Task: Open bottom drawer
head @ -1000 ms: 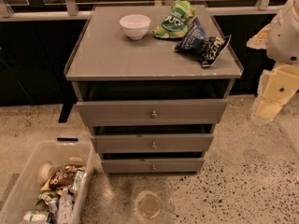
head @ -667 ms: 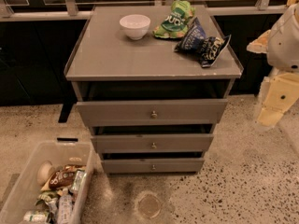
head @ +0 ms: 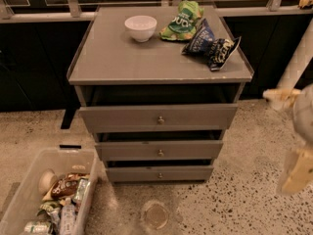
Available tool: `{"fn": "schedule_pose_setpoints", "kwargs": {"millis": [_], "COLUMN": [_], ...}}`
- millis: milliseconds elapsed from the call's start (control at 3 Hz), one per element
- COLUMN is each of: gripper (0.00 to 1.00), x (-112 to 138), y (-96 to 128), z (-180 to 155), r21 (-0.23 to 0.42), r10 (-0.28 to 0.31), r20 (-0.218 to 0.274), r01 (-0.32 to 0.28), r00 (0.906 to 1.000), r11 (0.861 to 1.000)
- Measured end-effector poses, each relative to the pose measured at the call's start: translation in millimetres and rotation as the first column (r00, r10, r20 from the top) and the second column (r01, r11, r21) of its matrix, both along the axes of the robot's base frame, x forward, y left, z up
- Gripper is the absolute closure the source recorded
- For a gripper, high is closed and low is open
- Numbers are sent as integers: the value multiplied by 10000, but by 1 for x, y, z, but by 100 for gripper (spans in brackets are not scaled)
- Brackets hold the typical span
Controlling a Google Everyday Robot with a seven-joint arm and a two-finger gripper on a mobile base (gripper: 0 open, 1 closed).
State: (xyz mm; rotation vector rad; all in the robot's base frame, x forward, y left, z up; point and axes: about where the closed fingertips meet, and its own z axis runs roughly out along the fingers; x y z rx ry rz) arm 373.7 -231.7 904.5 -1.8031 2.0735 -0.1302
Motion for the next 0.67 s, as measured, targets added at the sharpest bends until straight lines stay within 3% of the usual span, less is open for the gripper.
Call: {"fn": "schedule_pose_setpoints", "kwargs": {"millis": [333,667], "gripper": [0,0], "x": [-32,-64], "y": [-8,-8], "z": [-64,-149], "r21": [290,399], "r10": [206,204], "r20": [-81,-872], "r01": [-204,-170], "r00": [9998,9960], "r11": [9994,9991]}}
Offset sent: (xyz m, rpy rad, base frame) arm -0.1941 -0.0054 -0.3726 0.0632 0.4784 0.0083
